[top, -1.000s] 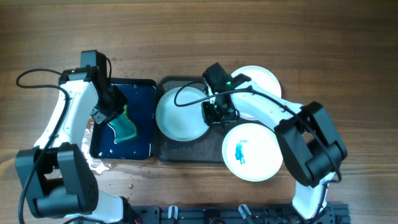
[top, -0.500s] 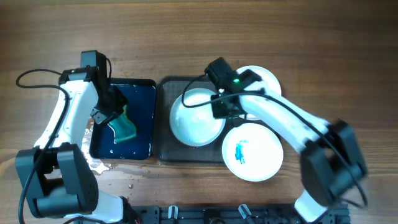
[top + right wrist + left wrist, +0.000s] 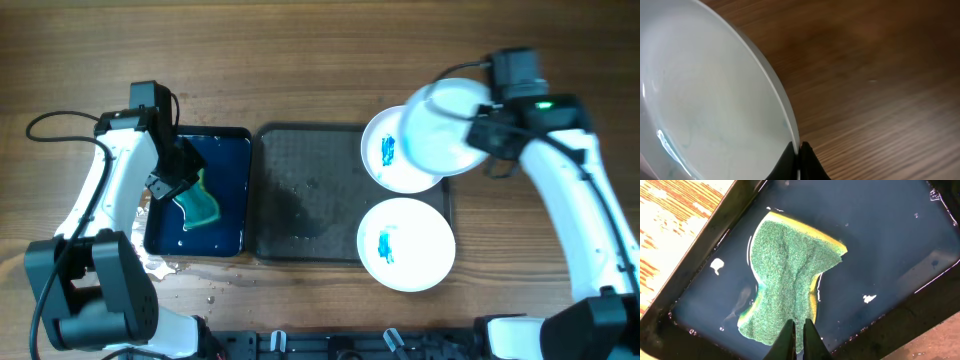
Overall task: Clean dirty plates on tray and stack at the side
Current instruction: 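Carry the cleaned plate to the right side of the table and release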
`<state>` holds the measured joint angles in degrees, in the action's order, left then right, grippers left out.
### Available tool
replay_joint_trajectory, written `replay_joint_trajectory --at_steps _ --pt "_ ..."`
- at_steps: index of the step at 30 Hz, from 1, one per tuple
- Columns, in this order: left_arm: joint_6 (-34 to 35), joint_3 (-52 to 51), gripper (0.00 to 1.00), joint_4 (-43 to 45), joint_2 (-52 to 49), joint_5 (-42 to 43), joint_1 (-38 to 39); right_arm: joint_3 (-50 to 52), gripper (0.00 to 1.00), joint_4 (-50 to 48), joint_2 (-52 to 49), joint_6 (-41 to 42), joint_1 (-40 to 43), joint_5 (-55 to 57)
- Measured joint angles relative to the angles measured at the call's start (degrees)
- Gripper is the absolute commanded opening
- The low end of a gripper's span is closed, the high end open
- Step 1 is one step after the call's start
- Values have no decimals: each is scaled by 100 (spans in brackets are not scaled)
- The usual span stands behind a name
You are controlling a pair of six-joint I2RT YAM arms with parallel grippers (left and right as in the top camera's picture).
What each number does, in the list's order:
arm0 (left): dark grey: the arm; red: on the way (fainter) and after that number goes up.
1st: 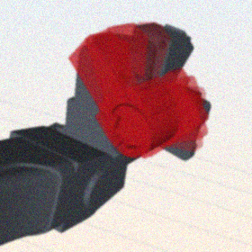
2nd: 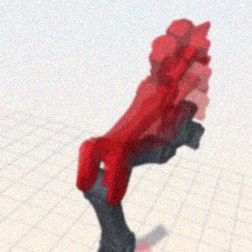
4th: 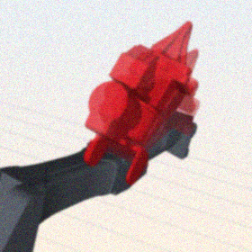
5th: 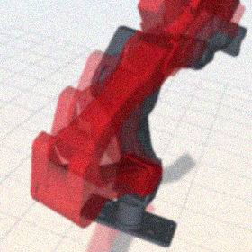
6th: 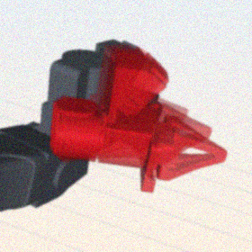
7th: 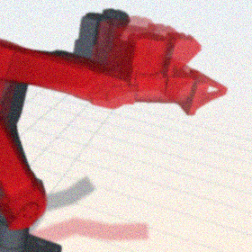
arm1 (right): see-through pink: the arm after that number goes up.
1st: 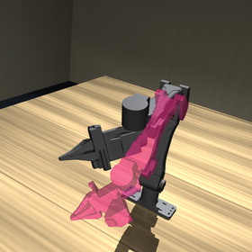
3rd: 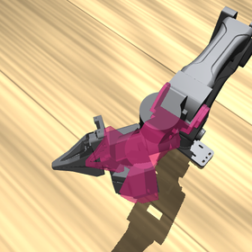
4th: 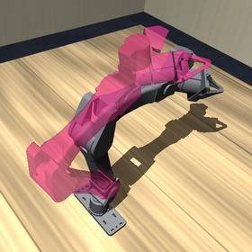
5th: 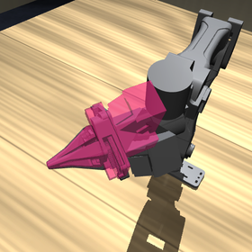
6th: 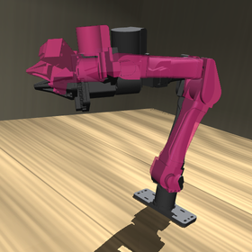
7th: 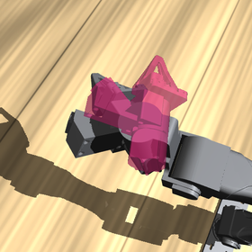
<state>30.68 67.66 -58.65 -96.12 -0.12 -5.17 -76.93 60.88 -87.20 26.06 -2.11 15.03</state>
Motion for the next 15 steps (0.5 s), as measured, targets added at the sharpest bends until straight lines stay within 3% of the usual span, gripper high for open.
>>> replay_joint_trajectory --at_steps 3,6,9,15 --pt "0 0 4 0 0 0 0 -2 4 -37 0 -146 734 -186" --pt "0 0 4 0 0 0 0 -2 4 -234 9 -293 645 -291" --pt "0 0 4 4 0 2 0 0 4 -396 131 -455 208 -280" --pt "0 0 4 24 0 0 0 0 5 -623 428 -876 -1593 422"
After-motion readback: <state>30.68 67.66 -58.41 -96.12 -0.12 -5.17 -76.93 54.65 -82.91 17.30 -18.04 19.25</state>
